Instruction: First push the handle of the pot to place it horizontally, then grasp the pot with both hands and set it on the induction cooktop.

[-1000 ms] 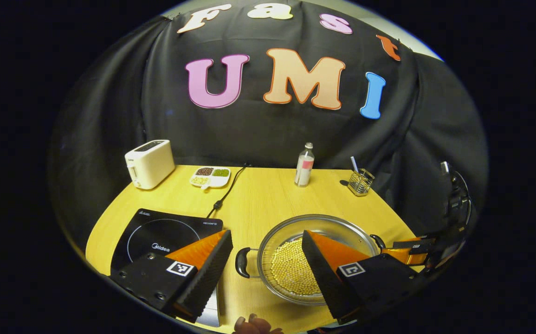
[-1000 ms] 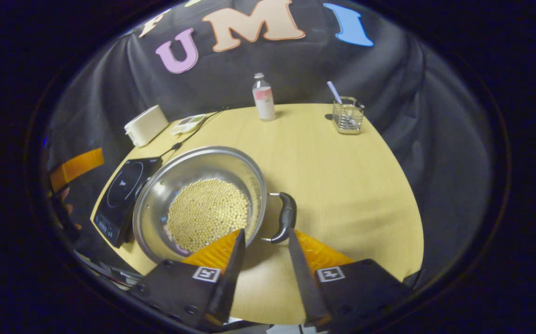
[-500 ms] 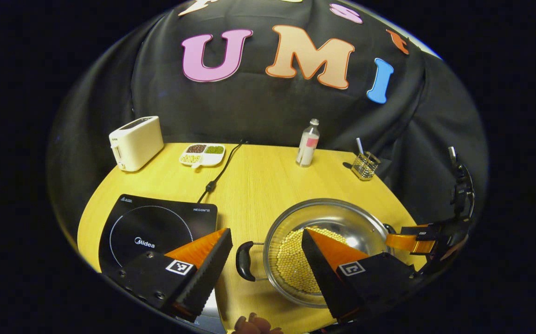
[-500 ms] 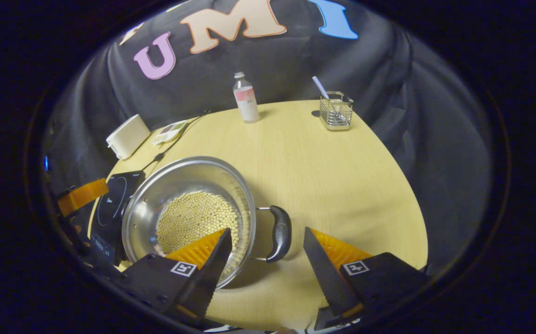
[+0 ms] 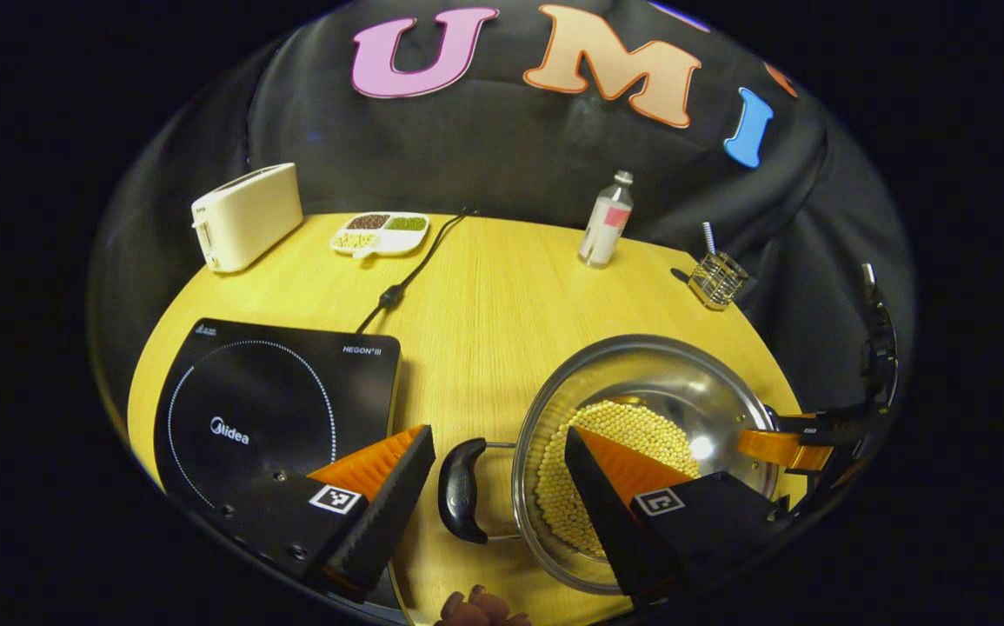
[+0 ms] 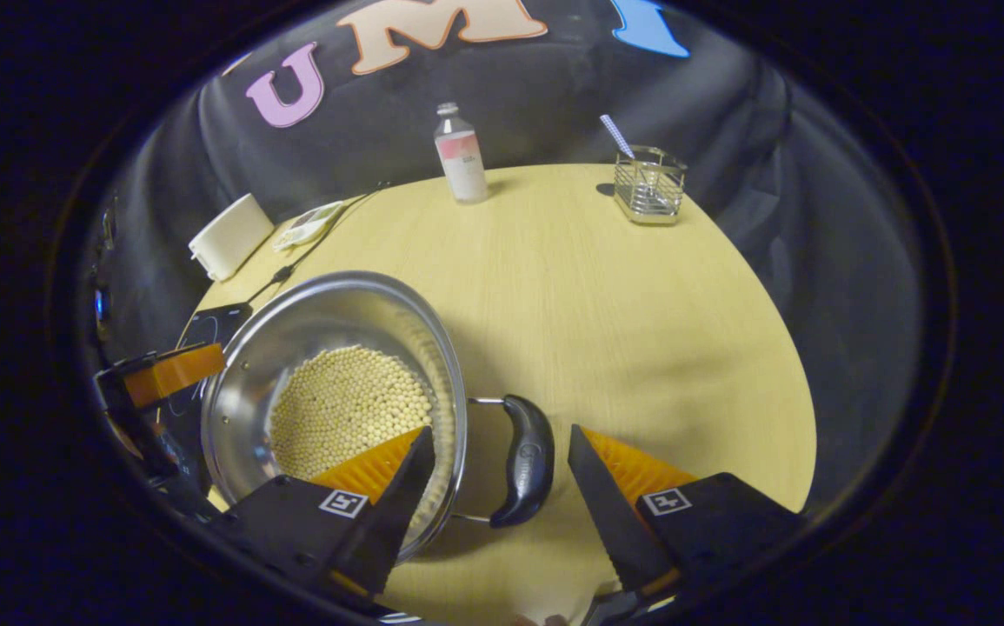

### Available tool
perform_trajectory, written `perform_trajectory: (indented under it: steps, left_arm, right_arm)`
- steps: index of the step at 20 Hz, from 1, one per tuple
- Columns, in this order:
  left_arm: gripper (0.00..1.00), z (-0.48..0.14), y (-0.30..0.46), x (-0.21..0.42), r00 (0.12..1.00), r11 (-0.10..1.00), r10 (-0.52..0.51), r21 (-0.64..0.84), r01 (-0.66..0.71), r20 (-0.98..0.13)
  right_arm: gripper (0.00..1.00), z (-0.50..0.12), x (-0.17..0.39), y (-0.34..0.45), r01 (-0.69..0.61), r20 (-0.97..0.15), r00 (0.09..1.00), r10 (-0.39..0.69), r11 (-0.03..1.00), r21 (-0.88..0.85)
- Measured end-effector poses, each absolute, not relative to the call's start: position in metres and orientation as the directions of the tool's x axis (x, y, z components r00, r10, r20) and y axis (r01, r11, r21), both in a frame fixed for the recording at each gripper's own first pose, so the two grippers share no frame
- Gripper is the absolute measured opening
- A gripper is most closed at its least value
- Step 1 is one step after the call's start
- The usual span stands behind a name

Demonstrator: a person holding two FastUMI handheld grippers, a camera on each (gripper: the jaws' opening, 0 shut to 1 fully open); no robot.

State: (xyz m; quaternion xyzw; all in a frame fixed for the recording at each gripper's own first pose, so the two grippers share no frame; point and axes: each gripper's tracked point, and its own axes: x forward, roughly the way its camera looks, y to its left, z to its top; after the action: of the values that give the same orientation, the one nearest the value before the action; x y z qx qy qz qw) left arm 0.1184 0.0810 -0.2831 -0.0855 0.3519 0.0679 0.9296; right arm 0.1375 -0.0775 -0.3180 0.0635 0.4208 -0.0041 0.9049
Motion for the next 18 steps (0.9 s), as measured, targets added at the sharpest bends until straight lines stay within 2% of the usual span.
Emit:
perform_trajectory:
  steps: [2, 3, 5, 7, 8, 9, 12, 13, 14, 15, 16, 17, 18]
  left_arm:
    - [0.98, -0.293, 0.084, 0.115, 0.72, 0.974, 0.079, -0.101, -0.204, -0.689]
    - [0.98, -0.298, 0.086, 0.113, 0.706, 0.973, 0.088, -0.092, -0.212, -0.702]
    - [0.98, -0.306, 0.089, 0.109, 0.682, 0.971, 0.104, -0.073, -0.226, -0.724]
    - [0.98, -0.31, 0.087, 0.109, 0.671, 0.97, 0.099, -0.079, -0.23, -0.735]
    - [0.97, -0.31, 0.086, 0.109, 0.671, 0.97, 0.099, -0.08, -0.231, -0.735]
    - [0.96, -0.31, 0.086, 0.109, 0.67, 0.97, 0.098, -0.079, -0.229, -0.736]
    - [0.9, -0.311, 0.085, 0.11, 0.664, 0.972, 0.11, -0.058, -0.226, -0.739]
    - [0.95, -0.312, 0.087, 0.11, 0.662, 0.973, 0.119, -0.046, -0.227, -0.74]
    - [0.84, -0.312, 0.086, 0.111, 0.662, 0.974, 0.119, -0.044, -0.224, -0.74]
    - [0.82, -0.312, 0.086, 0.111, 0.659, 0.974, 0.125, -0.036, -0.225, -0.741]
    - [0.82, -0.313, 0.085, 0.111, 0.658, 0.975, 0.126, -0.031, -0.221, -0.742]
    - [0.79, -0.311, 0.084, 0.11, 0.657, 0.976, 0.13, -0.021, -0.217, -0.743]
    - [0.74, -0.313, 0.086, 0.11, 0.654, 0.977, 0.131, -0.014, -0.212, -0.745]
  right_arm:
    - [0.98, -0.324, 0.14, -0.08, 0.076, -0.773, 0.633, 0.044, 0.99, 0.119]
    - [0.95, -0.327, 0.141, -0.08, 0.082, -0.78, 0.624, 0.048, 0.989, 0.127]
    - [0.98, -0.333, 0.141, -0.077, 0.09, -0.794, 0.604, 0.065, 0.985, 0.149]
    - [0.87, -0.337, 0.143, -0.081, 0.1, -0.799, 0.599, 0.053, 0.985, 0.141]
    - [0.94, -0.338, 0.143, -0.08, 0.097, -0.801, 0.596, 0.059, 0.985, 0.144]
    - [0.87, -0.34, 0.142, -0.078, 0.096, -0.806, 0.589, 0.066, 0.984, 0.151]
    - [0.87, -0.342, 0.142, -0.074, 0.085, -0.812, 0.578, 0.083, 0.983, 0.161]
    - [0.8, -0.342, 0.142, -0.074, 0.082, -0.812, 0.578, 0.083, 0.984, 0.159]
    - [0.83, -0.343, 0.143, -0.071, 0.079, -0.811, 0.579, 0.091, 0.983, 0.166]
    - [0.73, -0.343, 0.143, -0.069, 0.08, -0.811, 0.577, 0.093, 0.982, 0.17]
    - [0.72, -0.344, 0.144, -0.07, 0.086, -0.812, 0.577, 0.088, 0.982, 0.167]
    - [0.65, -0.344, 0.144, -0.07, 0.086, -0.814, 0.574, 0.092, 0.981, 0.171]
    - [0.65, -0.345, 0.143, -0.07, 0.098, -0.818, 0.567, 0.092, 0.979, 0.178]
